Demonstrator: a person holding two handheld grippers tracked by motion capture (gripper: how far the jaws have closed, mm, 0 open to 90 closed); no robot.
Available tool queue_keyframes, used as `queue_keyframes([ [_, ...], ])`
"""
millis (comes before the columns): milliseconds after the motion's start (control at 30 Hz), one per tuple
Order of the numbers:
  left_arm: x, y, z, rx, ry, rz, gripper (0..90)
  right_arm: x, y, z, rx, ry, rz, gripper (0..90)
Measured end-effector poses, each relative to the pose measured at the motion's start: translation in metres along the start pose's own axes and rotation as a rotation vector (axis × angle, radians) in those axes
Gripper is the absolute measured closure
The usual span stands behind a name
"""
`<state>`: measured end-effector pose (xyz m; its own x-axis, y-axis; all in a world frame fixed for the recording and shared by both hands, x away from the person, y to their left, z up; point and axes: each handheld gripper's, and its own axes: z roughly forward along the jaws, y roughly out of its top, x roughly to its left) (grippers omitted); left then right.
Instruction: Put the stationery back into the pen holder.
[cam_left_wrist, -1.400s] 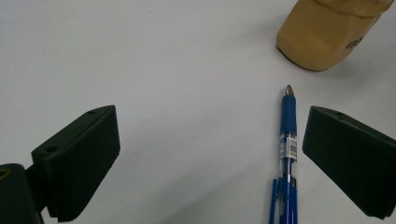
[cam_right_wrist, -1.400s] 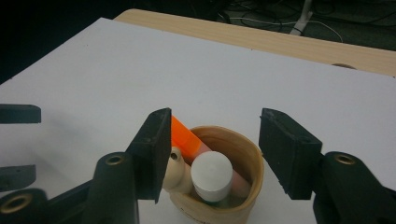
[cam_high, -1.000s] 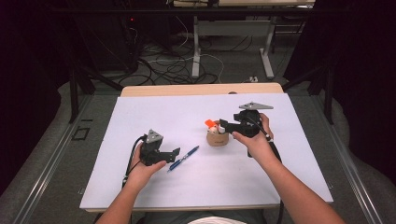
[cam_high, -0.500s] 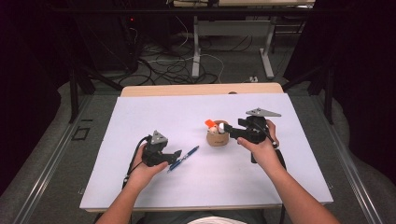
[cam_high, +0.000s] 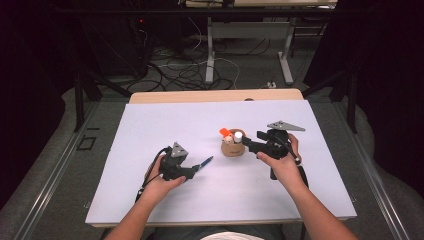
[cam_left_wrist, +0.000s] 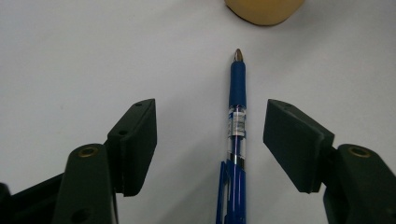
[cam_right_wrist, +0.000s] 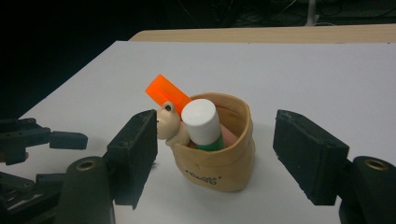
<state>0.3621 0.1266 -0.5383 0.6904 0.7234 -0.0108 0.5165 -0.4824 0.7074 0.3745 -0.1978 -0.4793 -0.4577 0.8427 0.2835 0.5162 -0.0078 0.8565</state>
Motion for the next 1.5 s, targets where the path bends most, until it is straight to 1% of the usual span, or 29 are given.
queue_keyframes([
  [33, 0.0, 0.0, 0.001, 0.002, 0.003, 0.003, 37.6, -0.001, -0.001, 0.0, 0.0, -0.002, 0.003, 29.9],
  [100, -0.002, 0.0, 0.003, 0.01, -0.007, 0.003, 39.9, -0.002, -0.003, 0.0, -0.004, -0.002, 0.006, 29.5],
  [133, -0.002, 0.0, 0.004, 0.017, -0.002, 0.01, 40.8, -0.002, -0.004, 0.0, 0.002, -0.001, 0.013, 29.4],
  [167, -0.003, 0.0, 0.005, 0.019, -0.006, 0.011, 41.6, -0.003, -0.005, 0.0, 0.004, 0.0, 0.01, 29.2],
  [200, -0.003, 0.0, 0.006, 0.026, -0.006, 0.016, 42.5, -0.003, -0.006, 0.001, 0.006, -0.001, 0.017, 29.0],
  [300, -0.006, 0.0, 0.009, 0.043, -0.012, 0.025, 45.6, -0.005, -0.009, 0.001, 0.012, 0.011, 0.026, 28.3],
  [400, -0.008, 0.001, 0.011, 0.057, -0.017, 0.033, 48.7, -0.006, -0.012, 0.001, 0.021, 0.024, 0.046, 27.3],
  [433, -0.009, 0.001, 0.012, 0.062, -0.017, 0.04, 49.6, -0.005, -0.012, 0.001, 0.029, 0.028, 0.061, 27.2],
  [467, -0.01, 0.001, 0.013, 0.065, -0.017, 0.037, 50.3, -0.006, -0.013, 0.002, 0.028, 0.032, 0.056, 26.8],
  [500, -0.01, 0.001, 0.014, 0.07, -0.016, 0.044, 51.1, -0.005, -0.014, 0.002, 0.035, 0.031, 0.066, 26.8],
  [567, -0.011, 0.001, 0.015, 0.077, -0.014, 0.046, 53.2, -0.005, -0.015, 0.002, 0.031, 0.032, 0.068, 26.7],
  [600, -0.011, 0.001, 0.016, 0.078, -0.015, 0.047, 54.2, -0.005, -0.015, 0.001, 0.044, 0.035, 0.073, 26.7],
  [700, -0.013, 0.002, 0.019, 0.088, -0.016, 0.047, 56.6, -0.006, -0.016, 0.001, 0.028, 0.037, 0.068, 26.7],
  [733, -0.013, 0.002, 0.02, 0.09, -0.018, 0.053, 57.5, -0.007, -0.016, 0.001, 0.03, 0.034, 0.065, 26.7],
  [767, -0.014, 0.002, 0.021, 0.092, -0.017, 0.05, 58.1, -0.007, -0.016, 0.001, 0.035, 0.032, 0.072, 26.7],
  [800, -0.014, 0.002, 0.022, 0.097, -0.02, 0.057, 58.6, -0.007, -0.016, 0.001, 0.036, 0.031, 0.073, 26.7],
  [900, -0.016, 0.004, 0.023, 0.105, -0.027, 0.046, 62.7, -0.007, -0.017, 0.001, 0.031, 0.027, 0.075, 26.7],
  [967, -0.016, 0.004, 0.023, 0.106, -0.03, 0.048, 65.3, -0.007, -0.018, 0.002, 0.029, 0.025, 0.073, 26.7],
  [1033, -0.015, 0.004, 0.023, 0.108, -0.036, 0.044, 66.7, -0.008, -0.018, 0.001, 0.039, 0.03, 0.071, 26.7],
  [1200, -0.013, 0.005, 0.023, 0.111, -0.048, 0.029, 69.1, -0.008, -0.018, 0.001, 0.035, 0.026, 0.072, 26.7],
  [1233, -0.013, 0.005, 0.023, 0.112, -0.049, 0.028, 69.6, -0.008, -0.018, 0.002, 0.027, 0.023, 0.076, 26.7],
  [1300, -0.013, 0.005, 0.024, 0.112, -0.053, 0.022, 70.9, -0.008, -0.018, 0.001, 0.033, 0.025, 0.078, 26.7],
  [1400, -0.013, 0.005, 0.024, 0.108, -0.049, 0.02, 74.2, -0.008, -0.017, 0.001, 0.037, 0.024, 0.079, 26.7],
  [1500, -0.014, 0.006, 0.023, 0.114, -0.042, 0.025, 78.7, -0.008, -0.018, 0.001, 0.033, 0.026, 0.078, 26.7],
])
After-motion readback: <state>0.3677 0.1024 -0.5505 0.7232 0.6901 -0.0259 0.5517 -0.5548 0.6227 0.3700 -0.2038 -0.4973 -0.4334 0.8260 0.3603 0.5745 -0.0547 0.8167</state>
